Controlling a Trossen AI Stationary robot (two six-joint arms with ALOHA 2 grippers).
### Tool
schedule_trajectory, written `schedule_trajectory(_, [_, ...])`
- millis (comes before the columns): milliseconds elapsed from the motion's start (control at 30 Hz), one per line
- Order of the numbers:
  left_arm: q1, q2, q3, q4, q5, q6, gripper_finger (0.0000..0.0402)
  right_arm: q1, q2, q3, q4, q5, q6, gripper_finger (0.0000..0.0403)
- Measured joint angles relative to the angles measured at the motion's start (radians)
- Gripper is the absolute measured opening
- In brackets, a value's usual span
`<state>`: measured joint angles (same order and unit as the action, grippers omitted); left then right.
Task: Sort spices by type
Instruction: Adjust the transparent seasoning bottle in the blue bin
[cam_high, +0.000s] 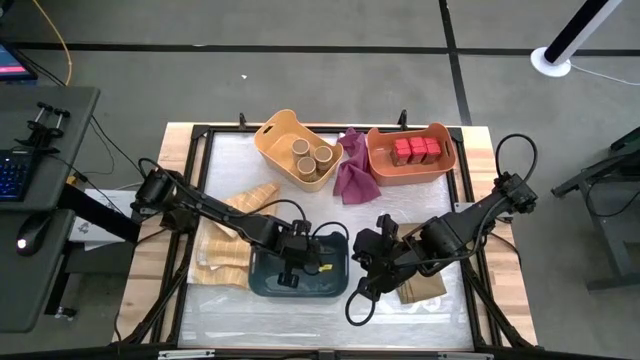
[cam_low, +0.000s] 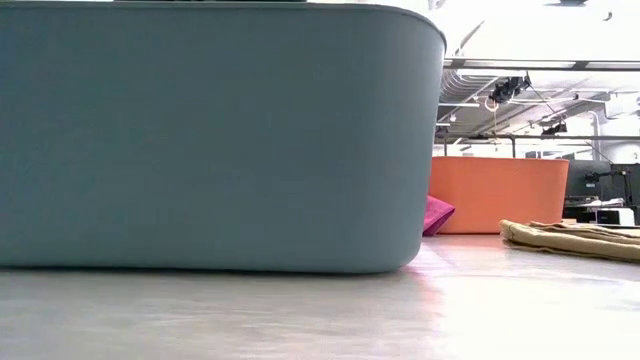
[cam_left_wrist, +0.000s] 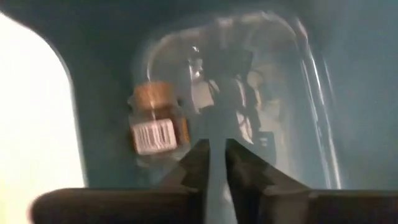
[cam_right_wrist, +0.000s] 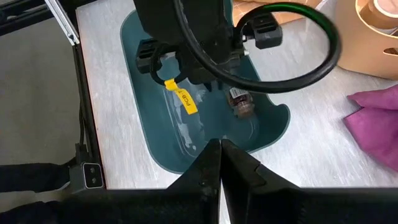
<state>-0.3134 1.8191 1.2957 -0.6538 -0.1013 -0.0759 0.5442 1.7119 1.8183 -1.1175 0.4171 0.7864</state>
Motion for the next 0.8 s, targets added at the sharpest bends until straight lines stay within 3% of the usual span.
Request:
schedule_trajectory(167, [0.002, 0.0, 0.0, 0.082, -0.05, 0.07, 0.0122, 0.0, 0.0, 0.0, 0.0, 0.0, -0.001, 0.0])
schedule_trajectory(467, [0.027, 0.042, -0.001, 0.108, -0.063, 0.061, 0.0283, 0.0, 0.0, 0.0, -0.001, 0.0, -0.005, 0.0])
schedule_trajectory(567, [0.037, 0.042, -0.001, 0.129, -0.086, 0.053, 0.0304, 0.0, 0.0, 0.0, -0.001, 0.0, -0.005, 0.0])
schedule_trajectory(800, [0.044, 0.042, -0.001, 0.115, -0.062, 0.002, 0.0306, 0.0, 0.0, 0.0, -0.001, 0.0, -0.005, 0.0])
